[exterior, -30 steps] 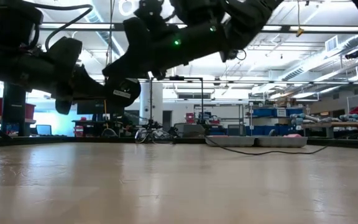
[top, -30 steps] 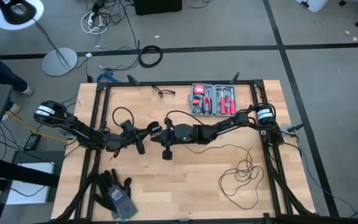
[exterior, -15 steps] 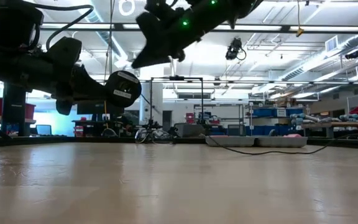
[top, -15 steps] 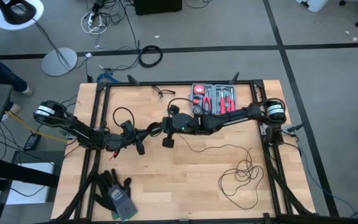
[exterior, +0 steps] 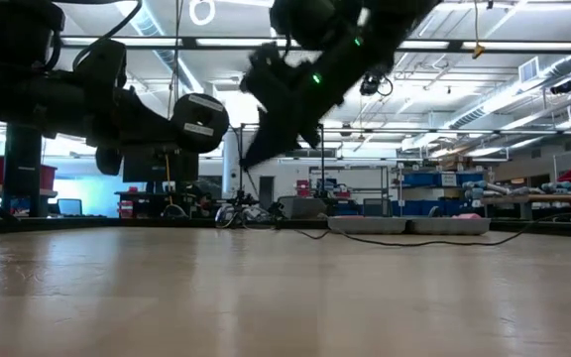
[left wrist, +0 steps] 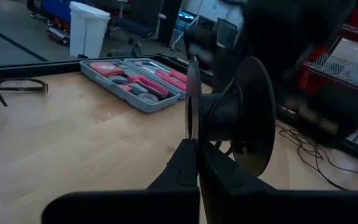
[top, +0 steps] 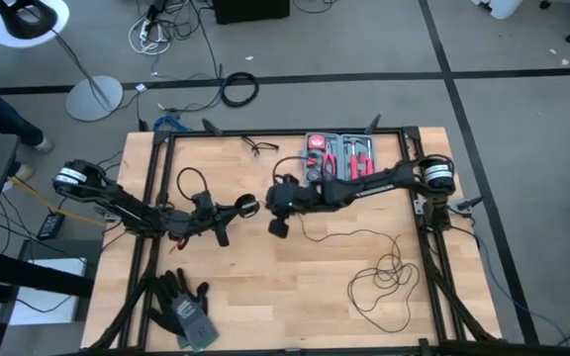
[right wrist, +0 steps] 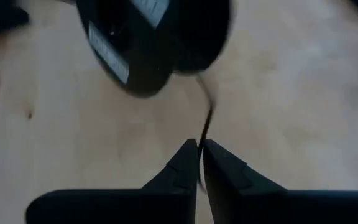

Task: Coil cords
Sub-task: Coil the black wire onto the spool

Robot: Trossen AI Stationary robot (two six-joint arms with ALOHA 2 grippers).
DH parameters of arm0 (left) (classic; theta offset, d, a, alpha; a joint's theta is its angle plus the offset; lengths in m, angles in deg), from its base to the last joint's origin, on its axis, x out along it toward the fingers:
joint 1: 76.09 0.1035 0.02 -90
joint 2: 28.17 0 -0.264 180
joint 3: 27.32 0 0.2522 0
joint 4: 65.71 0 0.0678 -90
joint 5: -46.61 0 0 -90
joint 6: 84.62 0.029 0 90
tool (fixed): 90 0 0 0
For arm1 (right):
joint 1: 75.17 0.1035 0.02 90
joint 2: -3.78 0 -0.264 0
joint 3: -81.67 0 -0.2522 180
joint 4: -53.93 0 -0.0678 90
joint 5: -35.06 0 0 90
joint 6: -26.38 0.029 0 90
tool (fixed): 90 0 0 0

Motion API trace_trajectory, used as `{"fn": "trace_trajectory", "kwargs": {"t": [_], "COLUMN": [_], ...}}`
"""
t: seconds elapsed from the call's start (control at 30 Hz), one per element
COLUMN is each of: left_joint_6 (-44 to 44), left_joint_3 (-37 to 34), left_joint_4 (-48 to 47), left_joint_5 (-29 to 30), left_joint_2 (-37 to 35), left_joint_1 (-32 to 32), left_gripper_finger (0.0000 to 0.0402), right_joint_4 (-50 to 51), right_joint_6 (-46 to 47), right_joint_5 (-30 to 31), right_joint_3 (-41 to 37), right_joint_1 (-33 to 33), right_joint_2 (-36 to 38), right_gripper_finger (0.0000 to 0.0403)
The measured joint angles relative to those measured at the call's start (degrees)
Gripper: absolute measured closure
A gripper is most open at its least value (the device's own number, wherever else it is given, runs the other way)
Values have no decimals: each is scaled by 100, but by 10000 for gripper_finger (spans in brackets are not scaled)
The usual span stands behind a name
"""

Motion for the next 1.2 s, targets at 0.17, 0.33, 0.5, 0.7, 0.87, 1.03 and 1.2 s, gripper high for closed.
{"fn": "trace_trajectory", "kwargs": {"t": [0.17,0.33,0.5,0.7,0.87,1.03,1.2], "left_joint_6": [4,7,8,-16,-1,51,153], "left_joint_3": [0,-2,-26,-114,-112,-111,-114], "left_joint_4": [13,17,70,189,280,401,513], "left_joint_5": [12,32,37,41,38,43,56], "left_joint_2": [0,0,0,1,-2,-2,-2], "left_joint_1": [0,-2,-2,-2,-2,-2,-2], "left_gripper_finger": [401,401,401,401,401,401,401], "right_joint_4": [-809,-1460,-1836,-3160,-4600,-5547,-5678], "right_joint_6": [126,169,205,-28,-122,-199,-640], "right_joint_5": [-108,-194,-207,-335,85,436,426], "right_joint_3": [-594,-1149,-1704,-2827,-3692,-3670,-3058], "right_joint_1": [199,387,436,494,419,319,286], "right_joint_2": [-257,-182,126,962,1230,538,-201], "right_gripper_finger": [368,372,378,387,391,385,359]}}
